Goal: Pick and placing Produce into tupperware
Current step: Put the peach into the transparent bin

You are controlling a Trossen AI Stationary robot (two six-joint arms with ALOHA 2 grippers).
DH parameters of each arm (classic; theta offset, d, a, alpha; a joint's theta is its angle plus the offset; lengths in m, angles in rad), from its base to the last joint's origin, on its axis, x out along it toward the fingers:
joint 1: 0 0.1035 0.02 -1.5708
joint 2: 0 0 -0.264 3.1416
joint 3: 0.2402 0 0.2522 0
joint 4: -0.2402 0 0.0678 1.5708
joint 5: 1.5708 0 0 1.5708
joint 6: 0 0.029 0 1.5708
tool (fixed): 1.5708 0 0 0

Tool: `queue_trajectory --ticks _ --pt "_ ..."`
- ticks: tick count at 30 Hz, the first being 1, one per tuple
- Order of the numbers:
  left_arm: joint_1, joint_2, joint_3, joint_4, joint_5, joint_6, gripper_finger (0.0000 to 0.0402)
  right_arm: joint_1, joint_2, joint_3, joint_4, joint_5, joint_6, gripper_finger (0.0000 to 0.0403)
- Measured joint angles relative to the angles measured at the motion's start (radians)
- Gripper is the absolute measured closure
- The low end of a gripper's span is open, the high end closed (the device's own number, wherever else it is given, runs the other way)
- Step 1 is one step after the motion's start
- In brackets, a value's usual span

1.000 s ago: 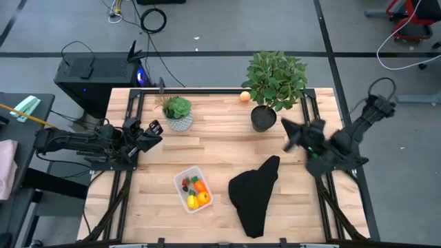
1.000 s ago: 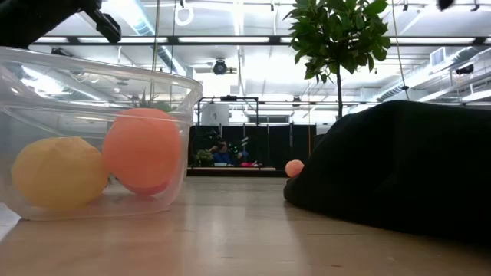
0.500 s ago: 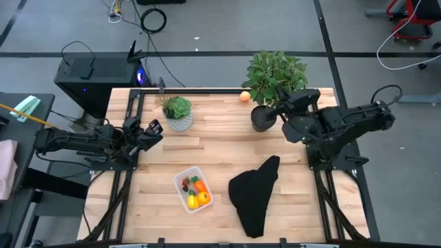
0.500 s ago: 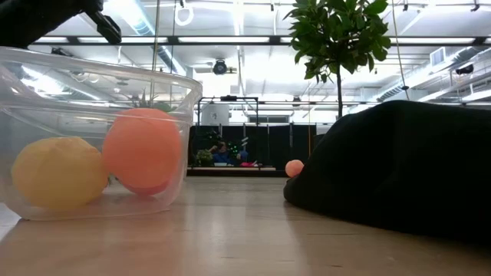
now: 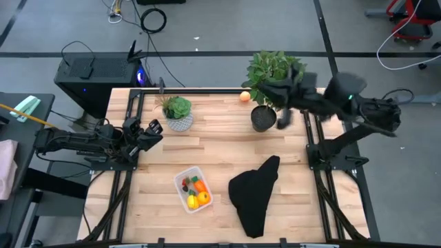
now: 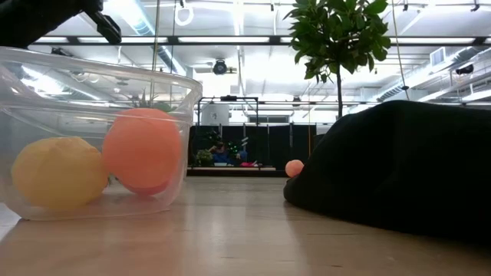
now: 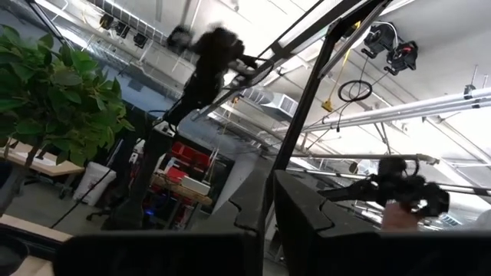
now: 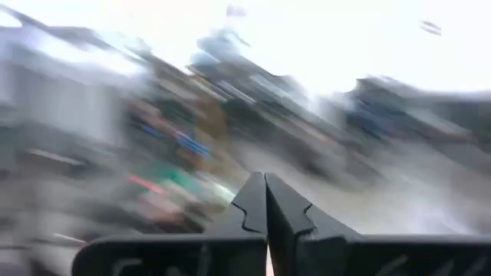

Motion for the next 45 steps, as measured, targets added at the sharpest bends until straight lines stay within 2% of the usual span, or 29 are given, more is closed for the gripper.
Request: queue_trajectory --ticks 3,5,7,9,13,19,26,29,36,41,45 --pt "0.000 0.000 0.000 0.000 0.000 0.007 0.0370 -0.133 0.012 0.000 0.150 -0.481 0.108 0.0403" --pt "0.000 0.000 0.000 0.000 0.000 0.012 0.0373 -0.213 0.032 0.000 0.227 -0.727 0.214 0.0403" --pt "0.000 0.000 0.000 0.000 0.000 0.016 0.0374 -0.278 0.053 -0.002 0.281 -0.911 0.311 0.0403" --pt "0.000 0.000 0.000 0.000 0.000 0.016 0.0371 -0.335 0.059 -0.004 0.292 -1.023 0.354 0.0403" --pt "0.000 0.000 0.000 0.000 0.000 0.016 0.0366 -0.483 0.024 -0.004 0.256 -1.032 0.352 0.0403" --pt "0.000 0.000 0.000 -0.002 0.000 0.016 0.0372 -0.803 -0.064 -0.003 0.118 -0.999 0.345 0.0403" --pt "0.000 0.000 0.000 -0.002 0.001 0.016 0.0367 -1.103 -0.049 -0.002 0.105 -1.061 0.431 0.0403" --pt "0.000 0.000 0.000 -0.002 0.001 0.016 0.0363 -1.173 -0.010 -0.002 0.102 -1.048 0.451 0.0403" --pt "0.000 0.000 0.000 -0.003 0.001 0.024 0.0369 -1.280 0.067 -0.002 0.104 -0.945 0.454 0.0403" --pt "0.000 0.000 0.000 -0.003 0.001 0.016 0.0371 -1.334 0.136 -0.002 0.107 -0.953 0.456 0.0403" --pt "0.000 0.000 0.000 -0.002 0.001 -0.020 0.0365 -1.356 0.205 -0.003 0.133 -1.023 0.466 0.0403"
